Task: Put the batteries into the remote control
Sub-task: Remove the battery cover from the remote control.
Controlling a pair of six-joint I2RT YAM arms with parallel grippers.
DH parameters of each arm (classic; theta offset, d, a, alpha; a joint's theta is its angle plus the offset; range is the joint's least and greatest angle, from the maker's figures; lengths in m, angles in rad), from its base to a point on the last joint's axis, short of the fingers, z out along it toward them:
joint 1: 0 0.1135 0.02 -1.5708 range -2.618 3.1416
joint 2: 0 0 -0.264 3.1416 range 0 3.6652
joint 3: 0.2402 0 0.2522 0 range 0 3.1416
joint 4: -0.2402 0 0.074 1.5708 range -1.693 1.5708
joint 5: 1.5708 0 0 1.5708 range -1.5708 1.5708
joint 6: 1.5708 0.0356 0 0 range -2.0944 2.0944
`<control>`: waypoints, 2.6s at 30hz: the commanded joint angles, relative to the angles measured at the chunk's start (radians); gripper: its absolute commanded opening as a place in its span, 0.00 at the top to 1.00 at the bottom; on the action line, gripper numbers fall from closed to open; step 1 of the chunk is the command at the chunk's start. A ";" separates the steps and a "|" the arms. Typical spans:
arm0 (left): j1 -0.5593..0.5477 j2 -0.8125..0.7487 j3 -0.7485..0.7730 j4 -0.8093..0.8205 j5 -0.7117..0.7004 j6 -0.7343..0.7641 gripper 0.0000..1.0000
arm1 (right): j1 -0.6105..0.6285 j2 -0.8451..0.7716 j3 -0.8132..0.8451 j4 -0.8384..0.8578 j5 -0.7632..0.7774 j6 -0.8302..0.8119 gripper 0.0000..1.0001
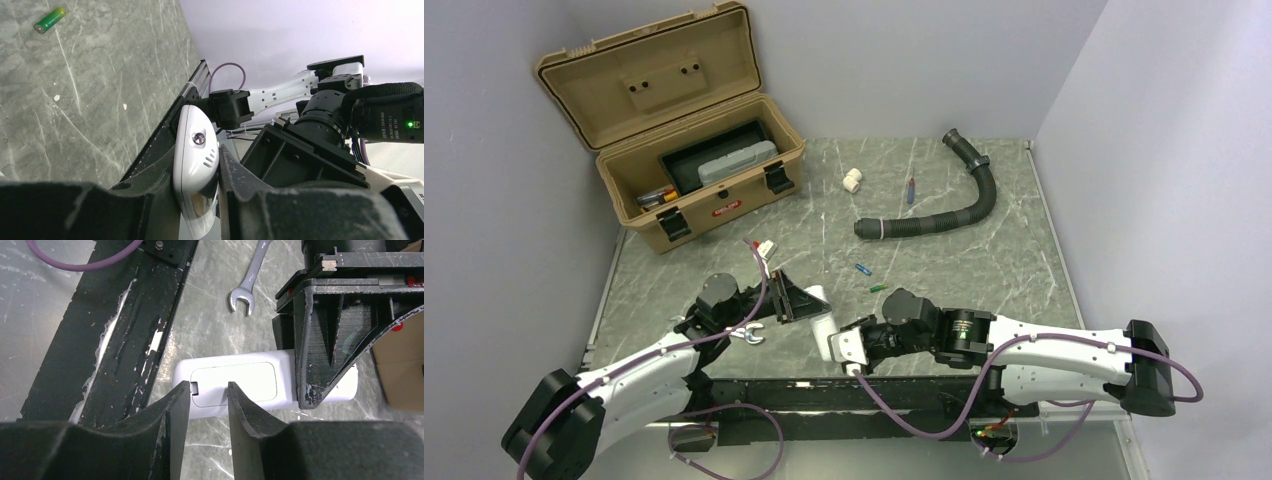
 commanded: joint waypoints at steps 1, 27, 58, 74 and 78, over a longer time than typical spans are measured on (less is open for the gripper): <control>-0.004 -0.003 0.036 0.062 0.025 -0.012 1.00 | 0.007 0.002 0.030 0.070 -0.017 -0.005 0.63; -0.005 0.008 0.027 0.087 0.031 -0.025 1.00 | 0.010 -0.020 0.026 0.051 0.070 -0.039 0.64; -0.004 0.026 0.019 0.099 0.030 -0.027 1.00 | 0.012 -0.032 0.049 -0.006 -0.009 0.000 0.60; -0.004 0.023 0.016 0.100 0.034 -0.028 1.00 | 0.017 0.001 0.051 0.013 0.030 -0.024 0.58; -0.005 0.020 0.015 0.099 0.033 -0.028 1.00 | 0.020 -0.002 0.045 0.021 0.040 -0.027 0.58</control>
